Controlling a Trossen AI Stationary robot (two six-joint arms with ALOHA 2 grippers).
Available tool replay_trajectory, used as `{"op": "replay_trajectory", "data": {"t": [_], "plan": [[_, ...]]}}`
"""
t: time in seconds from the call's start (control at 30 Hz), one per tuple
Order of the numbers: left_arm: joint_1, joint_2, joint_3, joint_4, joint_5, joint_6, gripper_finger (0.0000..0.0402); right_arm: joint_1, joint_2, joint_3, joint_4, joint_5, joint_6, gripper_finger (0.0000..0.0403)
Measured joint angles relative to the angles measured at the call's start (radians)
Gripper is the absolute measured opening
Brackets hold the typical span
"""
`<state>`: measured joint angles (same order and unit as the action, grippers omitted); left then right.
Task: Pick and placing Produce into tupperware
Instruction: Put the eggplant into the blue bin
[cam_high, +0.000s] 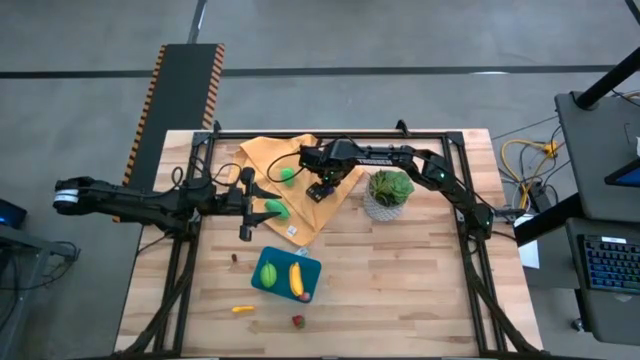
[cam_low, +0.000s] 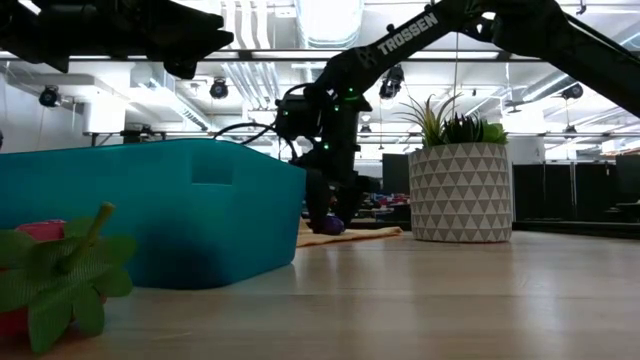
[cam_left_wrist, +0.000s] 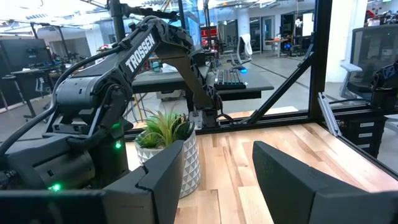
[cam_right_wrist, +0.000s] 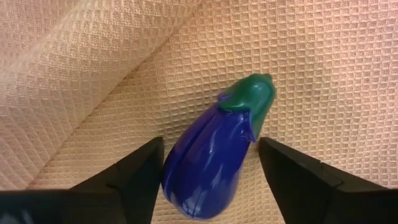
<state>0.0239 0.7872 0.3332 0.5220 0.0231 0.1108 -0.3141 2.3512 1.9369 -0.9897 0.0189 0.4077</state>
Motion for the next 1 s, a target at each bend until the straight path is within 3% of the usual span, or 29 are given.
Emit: {"op": "replay_trajectory", "data": {"t": [0.4, 1.0], "plan": [[0.000, 0.000, 0.000, 0.000, 0.000, 0.000, 0.0178, 0.000, 0.000, 0.000, 0.000, 0.000, -0.007, 0.0220], [0.000, 0.000, 0.000, 0.000, 0.000, 0.000, 0.0178, 0.000, -0.003, 0.000, -0.001, -0.001, -0.011, 0.0219]]}}
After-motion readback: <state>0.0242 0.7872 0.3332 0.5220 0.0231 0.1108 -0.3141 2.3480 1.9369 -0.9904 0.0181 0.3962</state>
